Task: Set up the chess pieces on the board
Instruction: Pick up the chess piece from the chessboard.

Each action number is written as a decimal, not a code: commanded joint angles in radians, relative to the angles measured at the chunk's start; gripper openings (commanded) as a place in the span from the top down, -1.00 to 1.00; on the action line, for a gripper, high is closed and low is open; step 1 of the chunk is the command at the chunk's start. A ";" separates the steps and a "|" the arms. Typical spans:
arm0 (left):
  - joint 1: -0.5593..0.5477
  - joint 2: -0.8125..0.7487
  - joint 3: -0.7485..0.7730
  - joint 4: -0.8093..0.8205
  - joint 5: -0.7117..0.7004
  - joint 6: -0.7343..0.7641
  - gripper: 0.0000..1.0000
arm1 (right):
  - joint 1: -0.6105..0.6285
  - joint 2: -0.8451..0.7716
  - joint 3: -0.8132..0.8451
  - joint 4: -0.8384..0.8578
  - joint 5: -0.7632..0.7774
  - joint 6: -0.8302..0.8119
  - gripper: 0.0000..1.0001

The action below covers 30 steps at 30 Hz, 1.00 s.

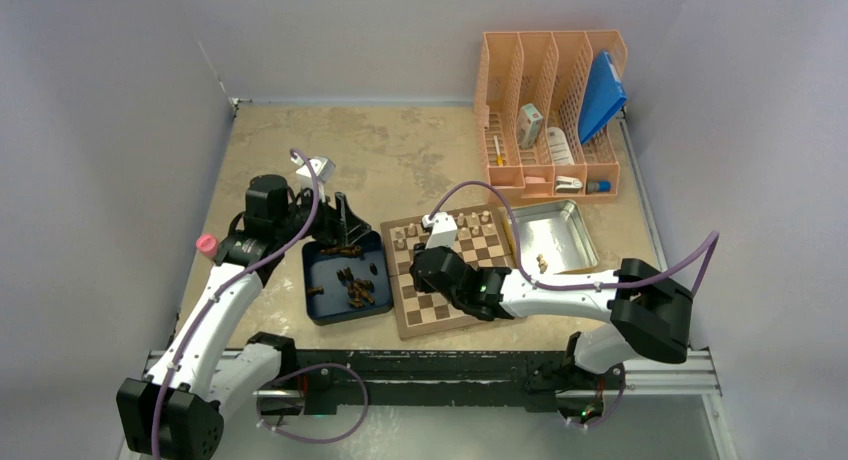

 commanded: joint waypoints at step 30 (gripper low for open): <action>0.000 -0.014 -0.005 0.010 -0.039 0.014 -0.54 | -0.070 0.026 0.050 -0.123 0.004 -0.077 0.52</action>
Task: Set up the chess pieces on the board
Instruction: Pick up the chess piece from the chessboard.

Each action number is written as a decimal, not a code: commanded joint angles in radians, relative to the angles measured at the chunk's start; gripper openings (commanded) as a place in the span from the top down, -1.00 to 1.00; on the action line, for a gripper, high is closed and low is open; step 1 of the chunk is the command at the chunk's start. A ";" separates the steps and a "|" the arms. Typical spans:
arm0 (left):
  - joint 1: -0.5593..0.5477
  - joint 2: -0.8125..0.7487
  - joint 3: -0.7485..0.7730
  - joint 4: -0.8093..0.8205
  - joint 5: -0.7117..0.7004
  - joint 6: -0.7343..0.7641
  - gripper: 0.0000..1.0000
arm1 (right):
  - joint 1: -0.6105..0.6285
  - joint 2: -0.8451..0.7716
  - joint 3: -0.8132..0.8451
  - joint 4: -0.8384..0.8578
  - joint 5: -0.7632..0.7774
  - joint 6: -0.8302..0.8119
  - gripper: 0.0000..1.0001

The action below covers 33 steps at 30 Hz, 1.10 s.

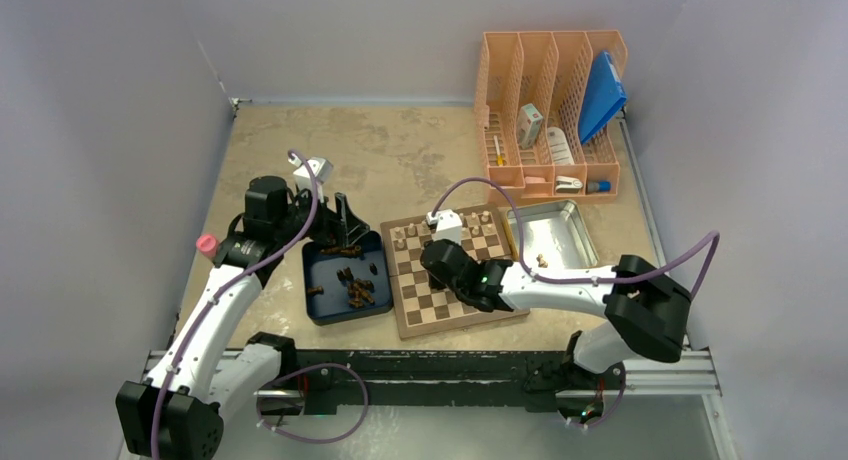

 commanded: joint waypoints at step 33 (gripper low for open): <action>0.000 0.002 -0.001 0.025 0.032 0.013 -0.55 | -0.184 0.075 0.131 0.065 0.063 -0.083 0.84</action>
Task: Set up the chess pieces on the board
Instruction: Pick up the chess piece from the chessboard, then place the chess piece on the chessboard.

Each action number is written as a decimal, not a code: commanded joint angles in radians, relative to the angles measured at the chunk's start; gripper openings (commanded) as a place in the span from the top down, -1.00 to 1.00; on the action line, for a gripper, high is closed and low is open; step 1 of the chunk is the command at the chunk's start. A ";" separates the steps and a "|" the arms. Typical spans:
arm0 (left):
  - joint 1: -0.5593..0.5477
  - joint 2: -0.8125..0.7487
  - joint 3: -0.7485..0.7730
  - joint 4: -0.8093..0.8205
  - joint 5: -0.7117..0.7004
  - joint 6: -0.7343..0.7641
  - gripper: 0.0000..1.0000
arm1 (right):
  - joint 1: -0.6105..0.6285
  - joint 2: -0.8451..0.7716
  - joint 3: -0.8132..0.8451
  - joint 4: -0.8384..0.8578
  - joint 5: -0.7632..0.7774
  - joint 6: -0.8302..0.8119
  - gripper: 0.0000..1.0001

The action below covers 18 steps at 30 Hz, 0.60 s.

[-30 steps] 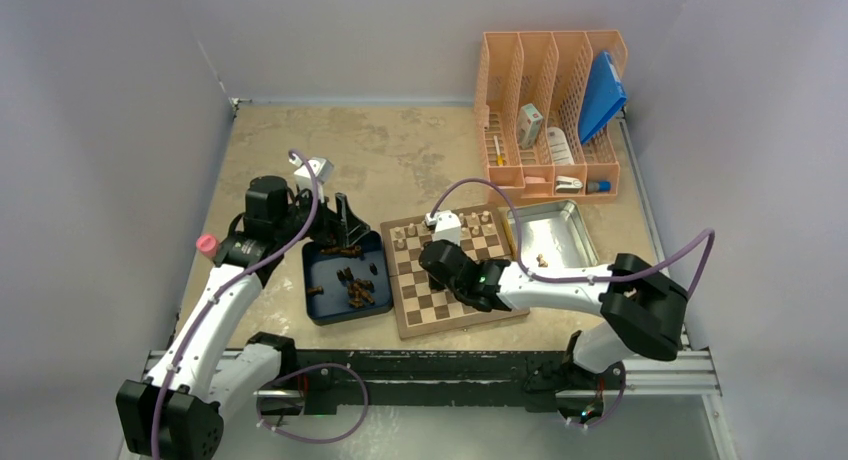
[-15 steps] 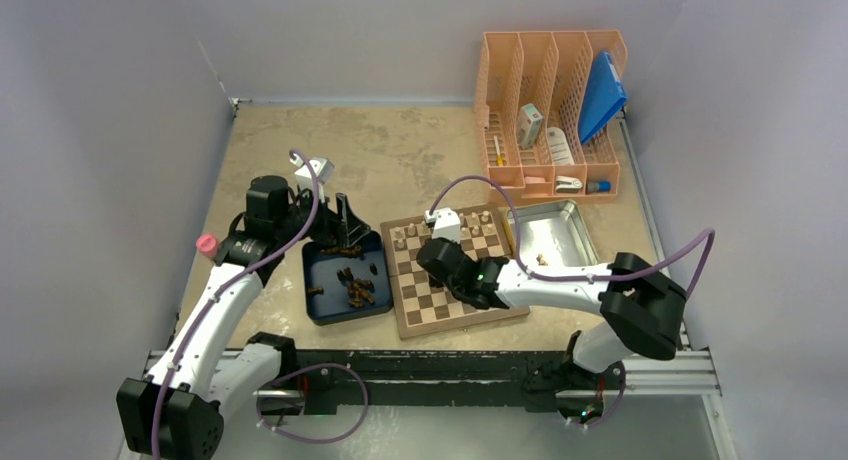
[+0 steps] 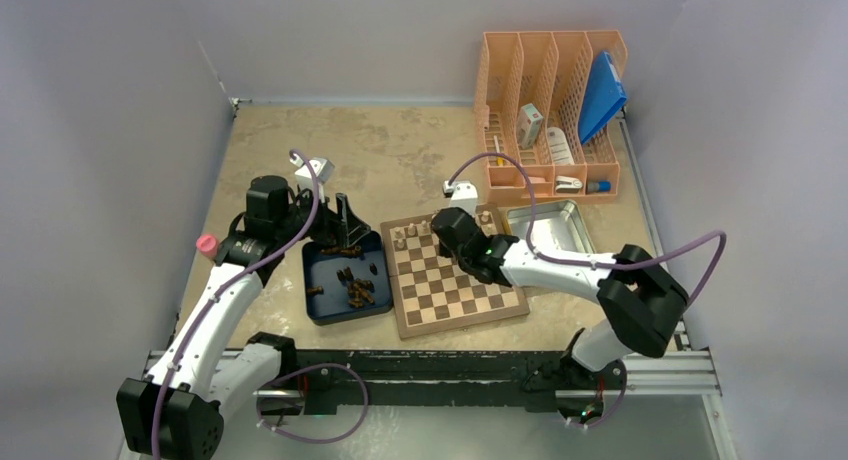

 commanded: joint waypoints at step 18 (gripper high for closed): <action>0.000 -0.006 0.000 0.030 0.009 0.011 -0.55 | -0.017 0.144 0.126 0.043 0.055 -0.037 0.84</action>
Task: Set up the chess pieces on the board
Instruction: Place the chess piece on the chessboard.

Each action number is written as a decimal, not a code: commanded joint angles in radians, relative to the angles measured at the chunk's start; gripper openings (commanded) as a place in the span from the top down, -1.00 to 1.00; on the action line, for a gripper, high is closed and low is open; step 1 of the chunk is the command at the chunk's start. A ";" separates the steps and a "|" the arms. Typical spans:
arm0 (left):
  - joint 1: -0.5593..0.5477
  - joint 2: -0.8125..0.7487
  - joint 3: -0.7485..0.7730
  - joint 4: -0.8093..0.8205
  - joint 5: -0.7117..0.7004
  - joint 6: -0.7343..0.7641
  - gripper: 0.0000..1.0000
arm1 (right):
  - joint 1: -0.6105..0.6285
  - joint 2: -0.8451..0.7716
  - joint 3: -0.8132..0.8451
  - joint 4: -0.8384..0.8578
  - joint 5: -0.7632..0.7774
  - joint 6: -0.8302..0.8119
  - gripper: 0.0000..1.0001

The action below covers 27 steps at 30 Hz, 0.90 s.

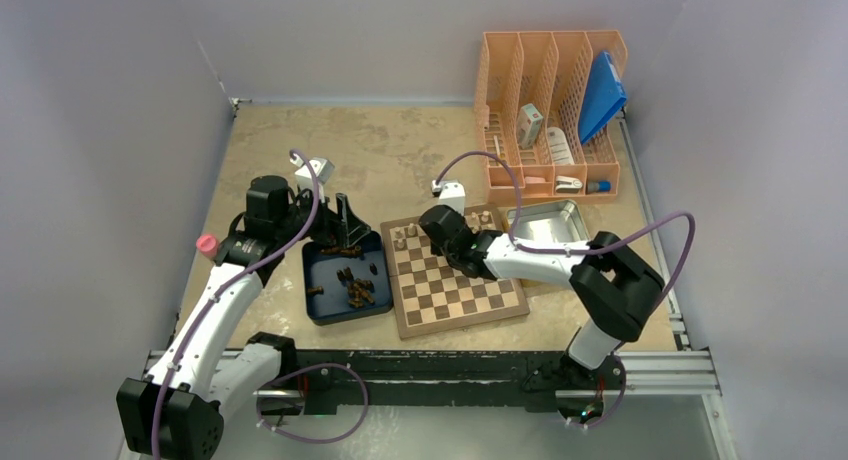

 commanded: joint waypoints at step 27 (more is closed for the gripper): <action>0.000 -0.007 -0.001 0.025 0.004 0.012 -0.56 | -0.010 0.028 0.069 0.021 0.056 -0.031 0.45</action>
